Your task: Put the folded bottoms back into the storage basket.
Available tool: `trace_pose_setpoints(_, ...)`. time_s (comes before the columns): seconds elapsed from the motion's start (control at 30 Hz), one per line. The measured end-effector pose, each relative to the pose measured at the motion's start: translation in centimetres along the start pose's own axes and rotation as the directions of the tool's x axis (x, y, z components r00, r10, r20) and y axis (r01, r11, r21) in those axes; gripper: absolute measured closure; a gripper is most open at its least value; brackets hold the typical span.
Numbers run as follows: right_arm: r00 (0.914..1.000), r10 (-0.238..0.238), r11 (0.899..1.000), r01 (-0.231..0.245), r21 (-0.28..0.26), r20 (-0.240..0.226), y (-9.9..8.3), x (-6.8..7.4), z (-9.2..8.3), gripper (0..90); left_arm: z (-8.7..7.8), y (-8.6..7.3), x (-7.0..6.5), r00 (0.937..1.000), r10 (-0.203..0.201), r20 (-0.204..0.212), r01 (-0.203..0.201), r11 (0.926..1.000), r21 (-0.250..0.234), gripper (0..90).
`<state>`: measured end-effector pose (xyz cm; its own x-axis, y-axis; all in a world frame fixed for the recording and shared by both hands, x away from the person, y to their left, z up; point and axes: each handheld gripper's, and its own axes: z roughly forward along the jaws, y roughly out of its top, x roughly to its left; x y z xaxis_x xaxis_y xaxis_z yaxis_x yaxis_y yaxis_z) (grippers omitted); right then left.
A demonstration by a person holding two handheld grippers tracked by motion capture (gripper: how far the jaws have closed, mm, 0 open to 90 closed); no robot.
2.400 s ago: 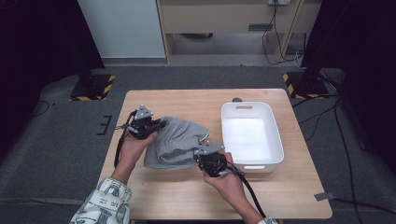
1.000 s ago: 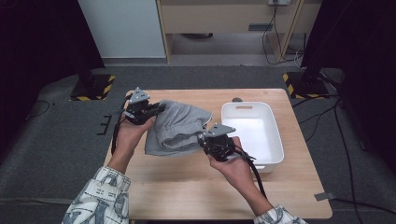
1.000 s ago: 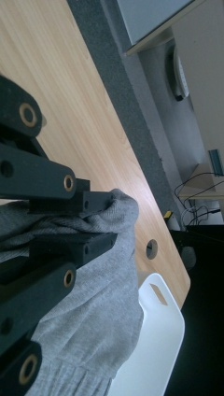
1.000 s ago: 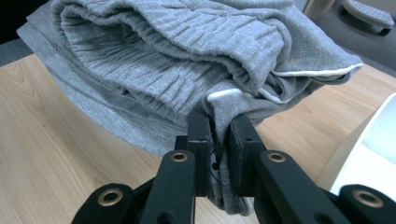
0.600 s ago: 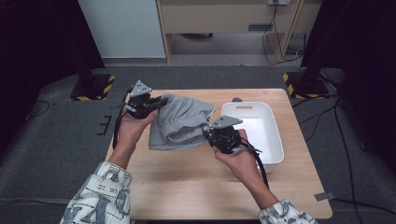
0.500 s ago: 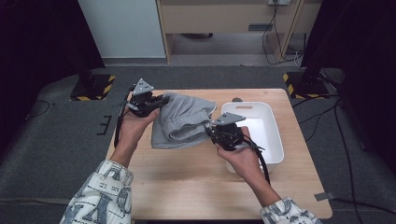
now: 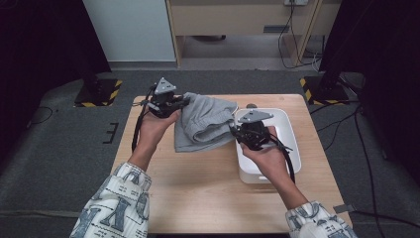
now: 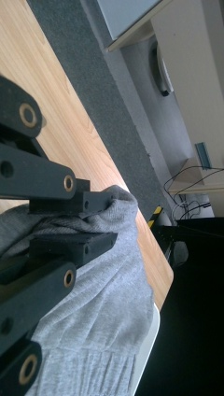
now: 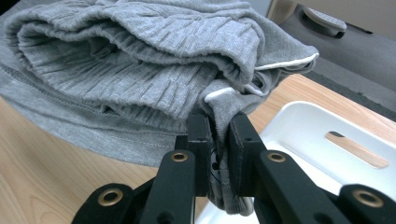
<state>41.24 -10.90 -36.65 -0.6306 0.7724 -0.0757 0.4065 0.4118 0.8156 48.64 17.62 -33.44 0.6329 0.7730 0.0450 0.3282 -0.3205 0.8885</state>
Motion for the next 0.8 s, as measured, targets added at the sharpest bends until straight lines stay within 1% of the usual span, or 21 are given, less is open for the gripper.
trace_pose_setpoints(0.1, 1.0000, 0.003, 1.000, -0.003, 0.004, 0.009, -0.1, -0.6, -0.1, 81.1, 0.5, 0.2, -0.2, 1.0000, 0.003, 0.006, -0.003, 1.0000, 0.001, 81.4)
trace_pose_setpoints(0.13, 0.9999, 0.007, 1.000, -0.007, 0.007, 0.015, -0.3, -1.1, -0.1, 81.1, 0.7, 0.2, -0.3, 0.9999, -0.003, 0.010, 0.003, 1.0000, -0.002, 81.5)
trace_pose_setpoints(0.17, 0.9999, 0.007, 1.000, -0.007, 0.007, 0.015, -0.3, -1.1, -0.1, 81.1, 0.9, 0.3, -0.4, 0.9999, -0.002, 0.012, 0.002, 1.0000, -0.001, 81.5)
trace_pose_setpoints(0.2, 0.9997, 0.012, 1.000, -0.012, 0.008, 0.023, -0.4, -1.6, -0.2, 81.1, 1.1, 0.3, -0.6, 0.9999, 0.000, 0.011, 0.000, 1.0000, 0.003, 81.4)
trace_pose_setpoints(0.27, 0.9996, 0.011, 1.000, -0.011, 0.009, 0.026, -0.4, -1.7, -0.3, 81.1, 1.5, 0.3, -0.7, 0.9999, 0.001, 0.015, -0.001, 1.0000, 0.007, 81.5)
trace_pose_setpoints(0.3, 0.9994, 0.016, 1.000, -0.016, 0.009, 0.031, -0.5, -2.2, -0.4, 81.0, 1.7, 0.3, -0.8, 0.9998, -0.002, 0.018, 0.002, 1.0000, 0.007, 81.5)
trace_pose_setpoints(0.37, 0.9992, 0.017, 1.000, -0.018, 0.010, 0.035, -0.6, -2.3, -0.5, 81.1, 2.0, 0.4, -1.1, 0.9997, -0.006, 0.023, 0.006, 1.0000, 0.002, 81.5)
trace_pose_setpoints(0.47, 0.9989, 0.020, 1.000, -0.020, 0.009, 0.044, -0.8, -3.0, -0.7, 81.1, 2.6, 0.4, -1.4, 0.9995, -0.009, 0.029, 0.009, 1.0000, 0.002, 81.5)
trace_pose_setpoints(0.7, 0.9982, 0.027, 0.999, -0.028, 0.015, 0.054, -1.3, -3.9, -0.9, 81.1, 3.4, 0.4, -2.0, 0.9993, -0.006, 0.037, 0.006, 1.0000, 0.002, 81.5)
trace_pose_setpoints(0.8, 0.9973, 0.040, 0.999, -0.041, 0.014, 0.062, -1.5, -4.2, -1.0, 81.1, 3.8, 0.4, -2.2, 0.9992, -0.004, 0.041, 0.004, 1.0000, 0.002, 81.5)
